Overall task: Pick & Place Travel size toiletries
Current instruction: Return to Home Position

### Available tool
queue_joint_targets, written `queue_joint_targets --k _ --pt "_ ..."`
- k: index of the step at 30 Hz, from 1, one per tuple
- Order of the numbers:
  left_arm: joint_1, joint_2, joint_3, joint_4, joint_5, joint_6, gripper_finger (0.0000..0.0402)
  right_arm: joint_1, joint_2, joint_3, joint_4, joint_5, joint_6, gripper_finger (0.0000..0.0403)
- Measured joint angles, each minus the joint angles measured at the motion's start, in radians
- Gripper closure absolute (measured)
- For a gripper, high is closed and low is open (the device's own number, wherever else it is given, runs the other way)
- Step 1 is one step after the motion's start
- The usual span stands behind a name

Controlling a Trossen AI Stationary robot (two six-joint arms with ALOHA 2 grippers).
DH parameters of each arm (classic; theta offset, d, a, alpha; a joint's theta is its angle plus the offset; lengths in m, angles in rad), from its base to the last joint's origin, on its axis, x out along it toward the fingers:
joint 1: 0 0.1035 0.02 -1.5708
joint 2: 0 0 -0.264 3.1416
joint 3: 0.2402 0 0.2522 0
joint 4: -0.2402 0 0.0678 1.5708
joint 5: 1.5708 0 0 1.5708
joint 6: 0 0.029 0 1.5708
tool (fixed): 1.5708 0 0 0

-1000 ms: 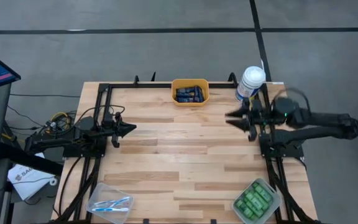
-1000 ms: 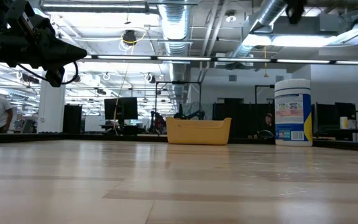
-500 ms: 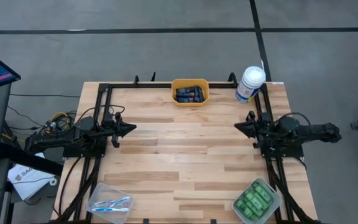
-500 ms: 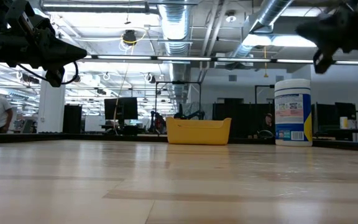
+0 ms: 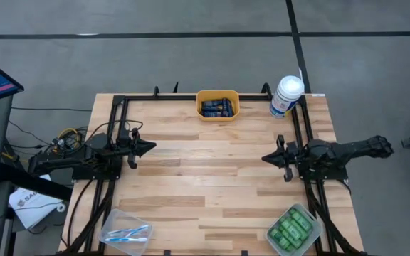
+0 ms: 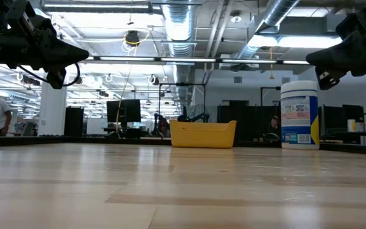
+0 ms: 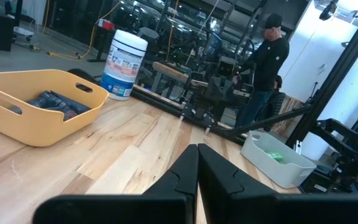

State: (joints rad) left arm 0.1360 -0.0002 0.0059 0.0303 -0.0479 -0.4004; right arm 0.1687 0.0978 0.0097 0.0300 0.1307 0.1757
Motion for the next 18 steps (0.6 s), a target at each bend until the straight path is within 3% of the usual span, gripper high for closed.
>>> queue_joint_targets --k 18 --pt "0.000 0.007 0.000 0.009 -0.001 0.000 0.0401 -0.001 -0.001 0.000 0.004 0.000 0.000 0.0399"
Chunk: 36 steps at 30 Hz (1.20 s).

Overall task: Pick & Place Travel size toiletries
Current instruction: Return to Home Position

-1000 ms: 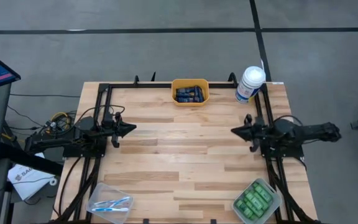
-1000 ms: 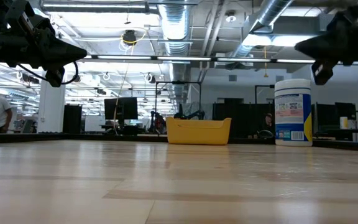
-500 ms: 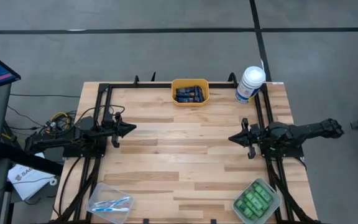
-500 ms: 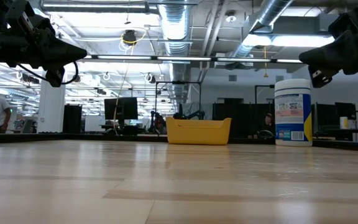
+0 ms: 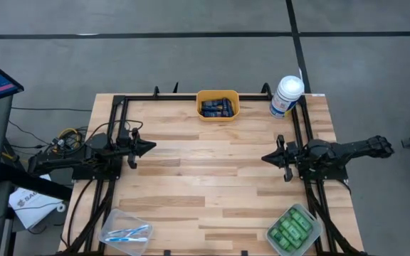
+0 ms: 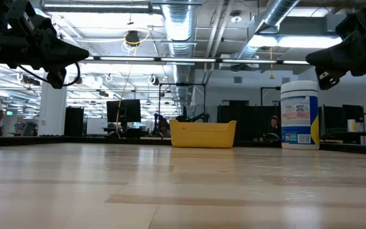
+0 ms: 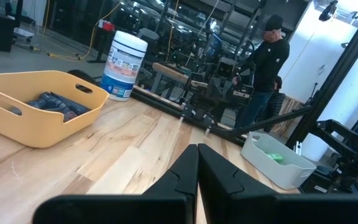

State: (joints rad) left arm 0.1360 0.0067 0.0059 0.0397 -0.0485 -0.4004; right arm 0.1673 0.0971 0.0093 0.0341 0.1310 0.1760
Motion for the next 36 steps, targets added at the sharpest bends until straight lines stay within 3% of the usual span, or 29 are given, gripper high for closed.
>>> queue_joint_targets --k 36 --pt "0.000 0.000 0.000 0.014 0.000 0.000 0.0401 0.000 0.000 0.000 0.000 0.000 0.000 0.0397"
